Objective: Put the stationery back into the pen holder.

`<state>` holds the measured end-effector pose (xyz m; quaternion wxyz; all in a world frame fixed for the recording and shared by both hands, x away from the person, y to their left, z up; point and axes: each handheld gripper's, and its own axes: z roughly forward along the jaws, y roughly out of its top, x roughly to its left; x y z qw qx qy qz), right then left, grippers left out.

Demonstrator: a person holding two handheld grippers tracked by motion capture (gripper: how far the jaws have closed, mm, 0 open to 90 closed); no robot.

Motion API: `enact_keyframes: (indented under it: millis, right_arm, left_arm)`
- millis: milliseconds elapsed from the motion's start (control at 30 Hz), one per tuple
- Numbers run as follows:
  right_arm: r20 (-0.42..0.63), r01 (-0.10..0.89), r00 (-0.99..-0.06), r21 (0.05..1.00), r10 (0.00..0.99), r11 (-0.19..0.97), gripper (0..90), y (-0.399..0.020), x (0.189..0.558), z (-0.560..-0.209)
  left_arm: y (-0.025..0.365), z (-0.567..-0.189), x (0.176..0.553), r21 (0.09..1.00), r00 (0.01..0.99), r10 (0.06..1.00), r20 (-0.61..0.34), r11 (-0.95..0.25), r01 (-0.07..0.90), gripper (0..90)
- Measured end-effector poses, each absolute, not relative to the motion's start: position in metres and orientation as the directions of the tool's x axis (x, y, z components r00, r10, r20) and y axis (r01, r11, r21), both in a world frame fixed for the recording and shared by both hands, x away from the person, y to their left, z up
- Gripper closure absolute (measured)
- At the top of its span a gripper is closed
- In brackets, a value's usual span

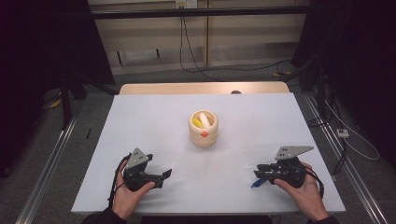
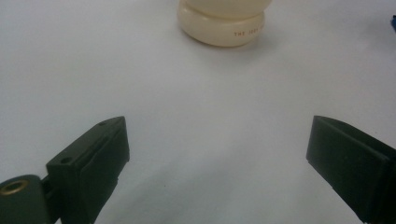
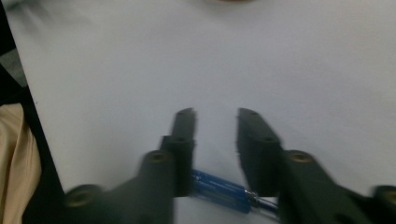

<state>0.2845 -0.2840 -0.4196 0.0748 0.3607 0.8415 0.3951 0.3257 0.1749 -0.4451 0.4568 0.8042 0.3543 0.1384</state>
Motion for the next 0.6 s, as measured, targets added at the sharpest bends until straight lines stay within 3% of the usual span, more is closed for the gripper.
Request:
enact_keyframes:
  millis: [67, 100, 600]
  right_arm:
    - [0.138, 0.539, -0.740, 0.708, 0.658, 0.457, 89.2, -0.285, 0.282, -0.417]
    - [0.140, 0.541, -0.742, 0.702, 0.656, 0.463, 90.0, -0.286, 0.282, -0.417]
    - [0.144, 0.551, -0.799, 0.567, 0.585, 0.613, 90.0, -0.280, 0.274, -0.426]
  left_arm:
    - [0.174, -0.445, 0.326, 0.831, 0.721, 0.686, -0.098, -0.342, 0.439, 5.8]
    - [0.174, -0.445, 0.326, 0.832, 0.724, 0.683, -0.098, -0.344, 0.436, 5.8]
    - [0.177, -0.444, 0.326, 0.842, 0.739, 0.666, -0.100, -0.340, 0.420, 4.9]
